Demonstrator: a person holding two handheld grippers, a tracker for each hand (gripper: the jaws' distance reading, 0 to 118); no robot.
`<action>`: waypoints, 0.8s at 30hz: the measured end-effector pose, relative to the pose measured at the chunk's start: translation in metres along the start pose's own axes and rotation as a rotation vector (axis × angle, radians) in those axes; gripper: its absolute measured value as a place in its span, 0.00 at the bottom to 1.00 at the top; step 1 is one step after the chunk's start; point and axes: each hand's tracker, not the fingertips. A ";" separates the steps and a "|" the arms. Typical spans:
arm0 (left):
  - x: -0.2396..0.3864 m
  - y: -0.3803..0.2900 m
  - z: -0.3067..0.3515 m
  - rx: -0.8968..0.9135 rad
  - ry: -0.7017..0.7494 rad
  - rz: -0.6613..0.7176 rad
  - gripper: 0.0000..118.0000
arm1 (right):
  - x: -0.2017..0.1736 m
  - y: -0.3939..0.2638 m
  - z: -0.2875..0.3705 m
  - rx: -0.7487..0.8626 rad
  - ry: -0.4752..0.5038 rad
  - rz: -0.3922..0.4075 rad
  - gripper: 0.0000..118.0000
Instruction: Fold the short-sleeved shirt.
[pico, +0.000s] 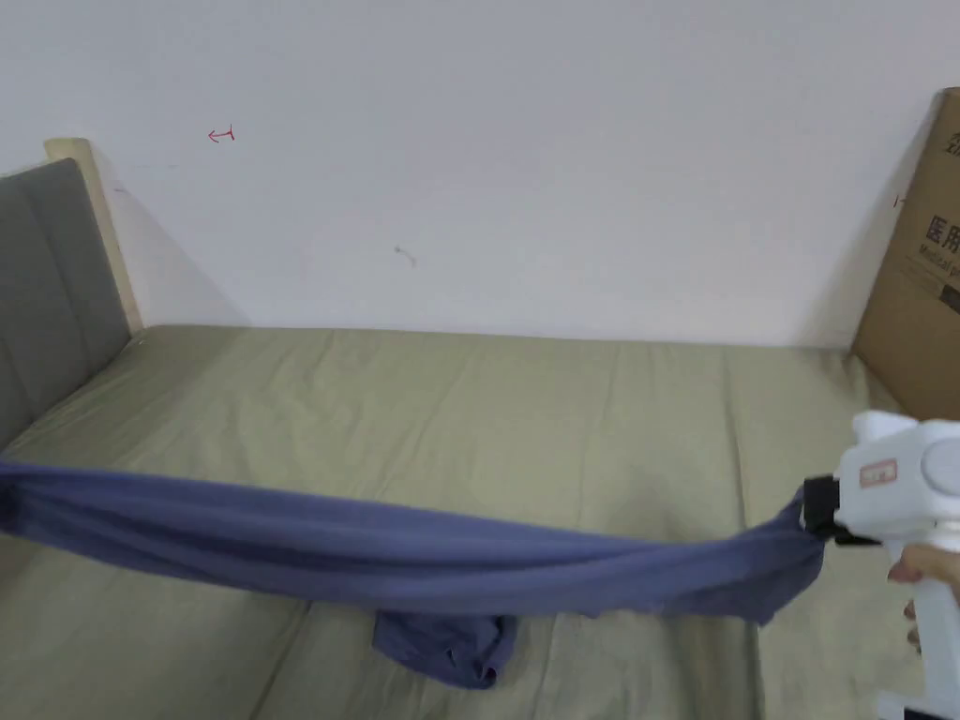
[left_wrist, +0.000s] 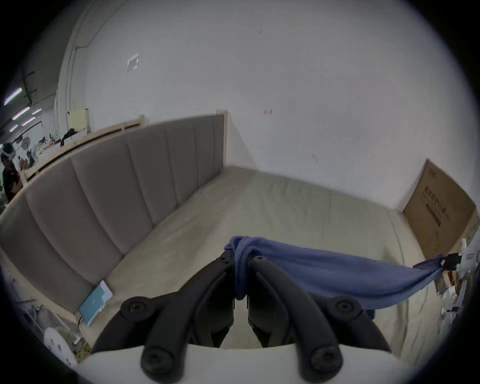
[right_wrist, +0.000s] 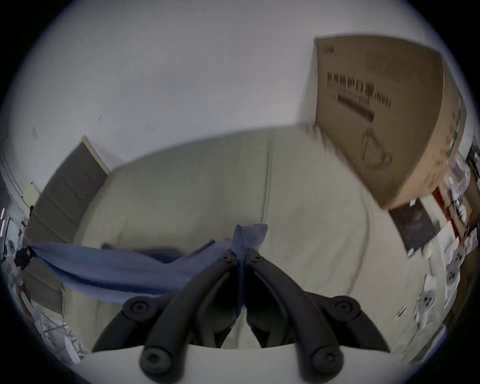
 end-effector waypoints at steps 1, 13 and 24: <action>-0.001 -0.013 0.002 -0.016 0.003 -0.012 0.06 | 0.004 -0.015 -0.007 -0.028 -0.005 -0.009 0.03; -0.015 -0.179 0.084 -0.288 0.009 -0.064 0.06 | 0.051 -0.139 -0.002 -0.126 0.011 -0.148 0.03; -0.045 -0.237 0.123 -0.360 0.014 -0.039 0.06 | 0.059 -0.183 0.033 -0.125 -0.008 -0.231 0.03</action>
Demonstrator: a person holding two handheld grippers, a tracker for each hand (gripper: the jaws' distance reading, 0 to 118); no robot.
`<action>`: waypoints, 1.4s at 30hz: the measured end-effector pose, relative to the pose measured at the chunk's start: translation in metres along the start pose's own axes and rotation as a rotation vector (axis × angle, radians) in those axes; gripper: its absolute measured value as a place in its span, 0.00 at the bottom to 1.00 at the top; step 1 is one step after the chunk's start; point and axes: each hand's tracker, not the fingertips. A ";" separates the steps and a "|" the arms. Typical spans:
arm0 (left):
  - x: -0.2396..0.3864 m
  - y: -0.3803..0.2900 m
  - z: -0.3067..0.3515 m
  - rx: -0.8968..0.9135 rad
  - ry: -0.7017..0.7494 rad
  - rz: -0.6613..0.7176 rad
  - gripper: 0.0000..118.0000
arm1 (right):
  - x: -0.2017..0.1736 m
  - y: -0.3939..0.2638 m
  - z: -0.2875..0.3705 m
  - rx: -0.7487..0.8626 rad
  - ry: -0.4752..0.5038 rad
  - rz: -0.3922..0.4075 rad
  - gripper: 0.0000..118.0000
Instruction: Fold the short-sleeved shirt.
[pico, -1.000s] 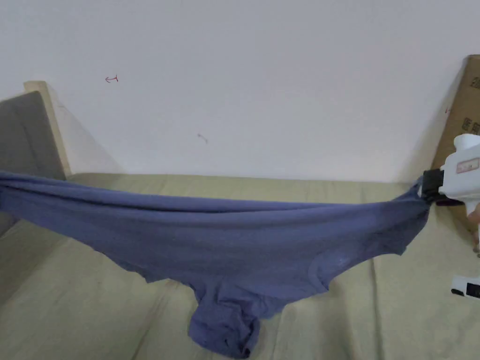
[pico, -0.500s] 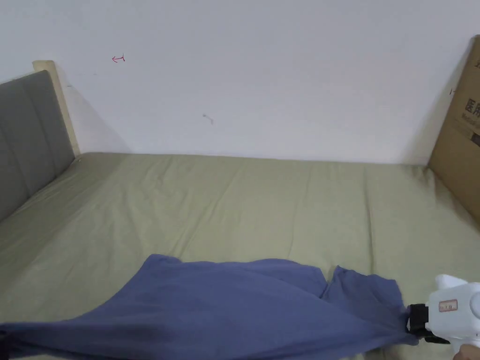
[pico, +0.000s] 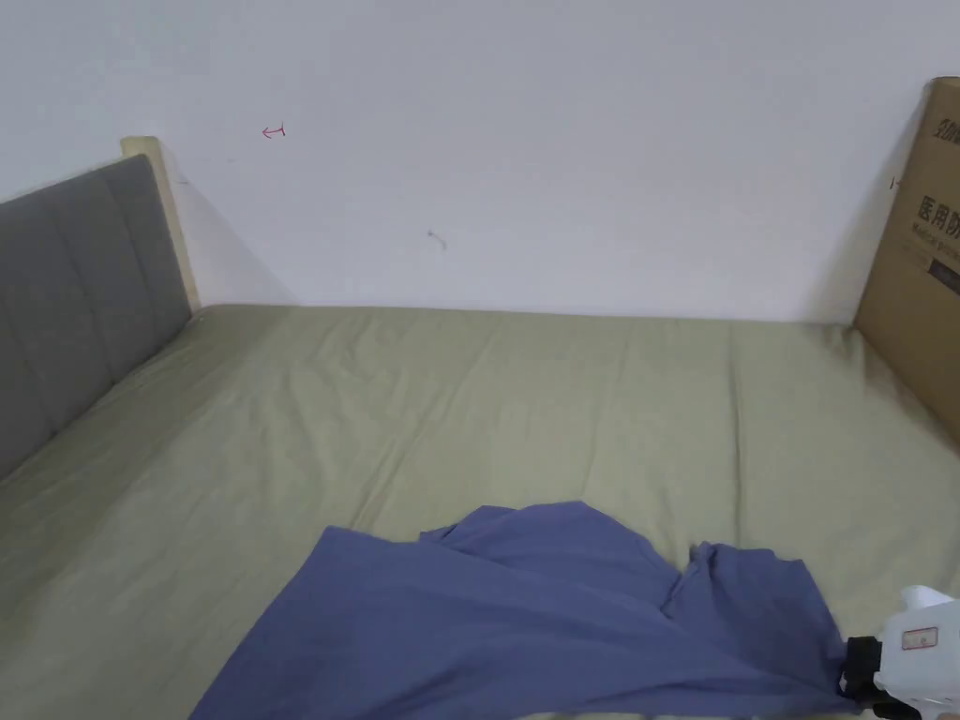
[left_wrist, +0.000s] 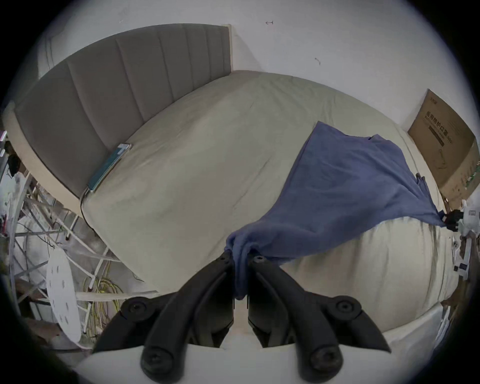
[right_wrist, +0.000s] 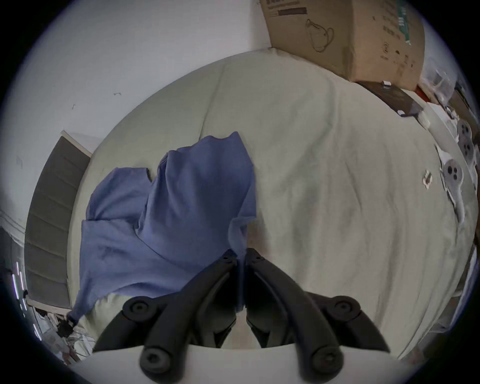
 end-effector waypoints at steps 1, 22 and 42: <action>0.001 -0.001 -0.001 -0.002 -0.003 -0.005 0.06 | 0.001 -0.003 0.000 0.002 0.004 -0.012 0.03; 0.123 -0.007 0.006 0.074 -0.311 -0.178 0.01 | -0.010 -0.080 0.059 0.145 -0.006 0.127 0.00; 0.198 0.013 -0.038 0.019 -0.383 -0.302 0.00 | 0.027 -0.017 -0.028 0.049 0.031 -0.022 0.31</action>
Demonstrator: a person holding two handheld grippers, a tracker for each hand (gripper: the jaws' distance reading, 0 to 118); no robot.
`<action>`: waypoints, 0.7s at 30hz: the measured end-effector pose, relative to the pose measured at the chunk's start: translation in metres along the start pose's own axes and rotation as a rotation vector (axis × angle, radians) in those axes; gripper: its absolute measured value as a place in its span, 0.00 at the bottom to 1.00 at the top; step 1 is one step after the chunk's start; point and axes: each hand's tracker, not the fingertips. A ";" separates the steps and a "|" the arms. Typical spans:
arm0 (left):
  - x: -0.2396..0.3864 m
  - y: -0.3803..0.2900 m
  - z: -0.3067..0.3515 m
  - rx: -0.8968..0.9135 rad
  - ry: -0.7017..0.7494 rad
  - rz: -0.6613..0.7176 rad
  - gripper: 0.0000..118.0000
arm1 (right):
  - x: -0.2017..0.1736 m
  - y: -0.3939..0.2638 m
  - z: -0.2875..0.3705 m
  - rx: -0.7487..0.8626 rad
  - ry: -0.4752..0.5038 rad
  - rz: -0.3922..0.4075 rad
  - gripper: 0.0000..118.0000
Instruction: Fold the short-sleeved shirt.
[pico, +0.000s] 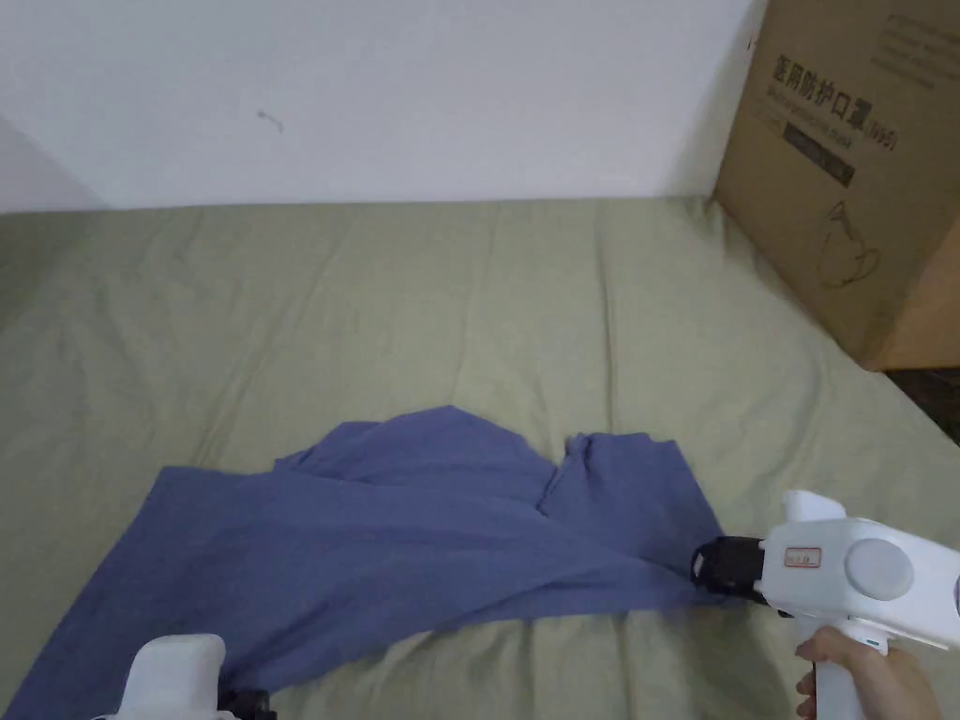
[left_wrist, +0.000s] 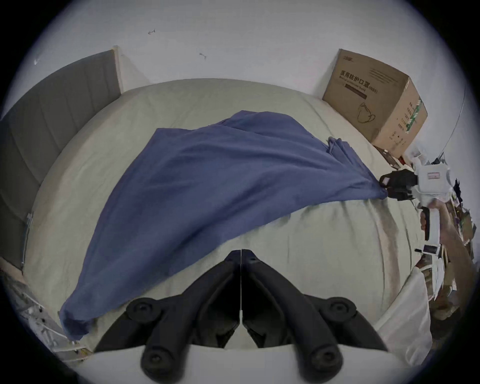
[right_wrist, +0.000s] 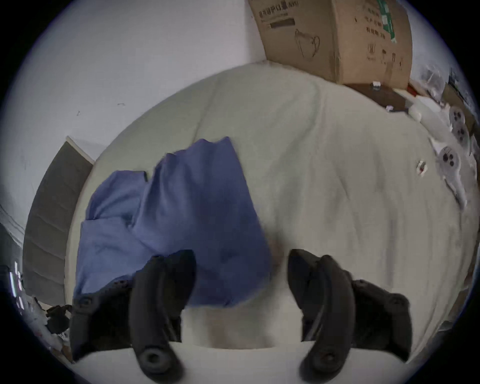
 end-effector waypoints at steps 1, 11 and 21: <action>0.001 0.001 -0.003 -0.007 -0.001 -0.004 0.00 | 0.000 -0.001 -0.005 0.003 -0.015 0.002 0.17; -0.012 0.006 -0.011 -0.038 0.040 -0.007 0.00 | -0.019 0.009 0.017 0.080 0.000 0.054 0.02; -0.086 0.090 -0.045 0.022 0.061 0.027 0.00 | -0.029 0.027 0.017 0.083 -0.015 0.082 0.02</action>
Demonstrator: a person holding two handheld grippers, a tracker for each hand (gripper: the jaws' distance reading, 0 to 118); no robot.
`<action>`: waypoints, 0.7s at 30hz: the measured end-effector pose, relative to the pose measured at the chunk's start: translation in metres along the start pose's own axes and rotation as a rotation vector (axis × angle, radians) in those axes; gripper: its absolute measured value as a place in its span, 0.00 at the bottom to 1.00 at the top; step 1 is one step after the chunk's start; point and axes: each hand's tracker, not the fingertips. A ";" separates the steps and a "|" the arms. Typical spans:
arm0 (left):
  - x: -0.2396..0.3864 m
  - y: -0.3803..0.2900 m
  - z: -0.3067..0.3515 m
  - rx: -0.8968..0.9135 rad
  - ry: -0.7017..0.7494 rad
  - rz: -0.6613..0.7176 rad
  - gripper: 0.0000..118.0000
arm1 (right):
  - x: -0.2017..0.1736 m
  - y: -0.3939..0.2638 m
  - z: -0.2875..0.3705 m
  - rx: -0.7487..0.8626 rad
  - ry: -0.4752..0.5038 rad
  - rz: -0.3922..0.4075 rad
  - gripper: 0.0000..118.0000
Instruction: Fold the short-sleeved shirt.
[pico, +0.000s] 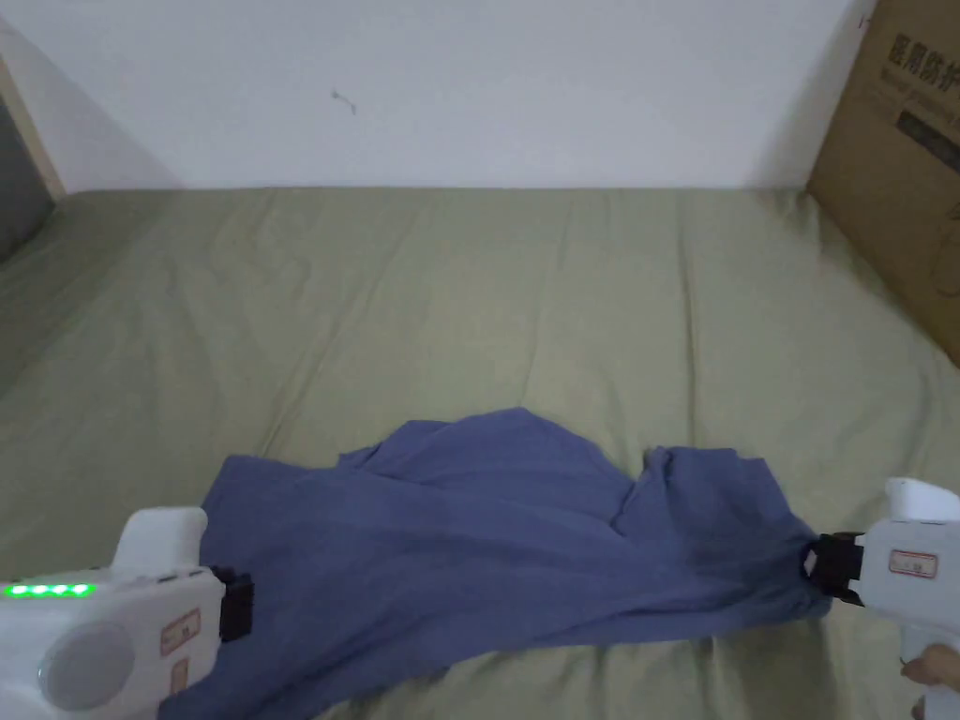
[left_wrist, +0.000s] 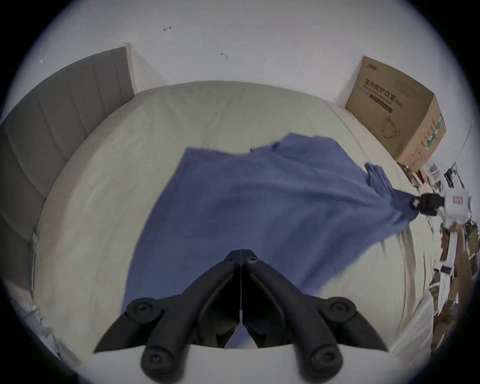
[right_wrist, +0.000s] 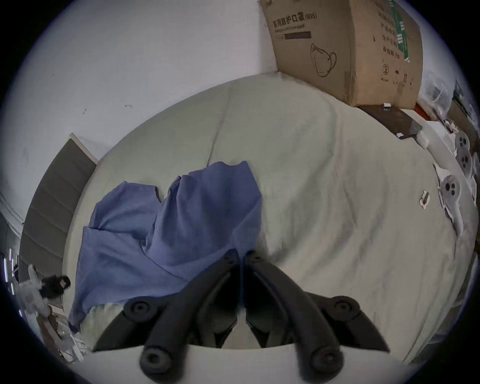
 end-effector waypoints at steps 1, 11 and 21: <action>-0.007 0.013 -0.009 -0.014 0.003 0.016 0.05 | 0.001 0.002 -0.003 0.000 0.001 -0.001 0.02; -0.047 0.100 -0.111 -0.017 0.109 0.010 0.93 | 0.005 -0.002 -0.008 -0.019 -0.018 0.001 0.02; -0.046 0.095 -0.136 -0.066 0.090 0.014 0.50 | 0.003 -0.009 -0.018 -0.045 -0.040 0.005 0.02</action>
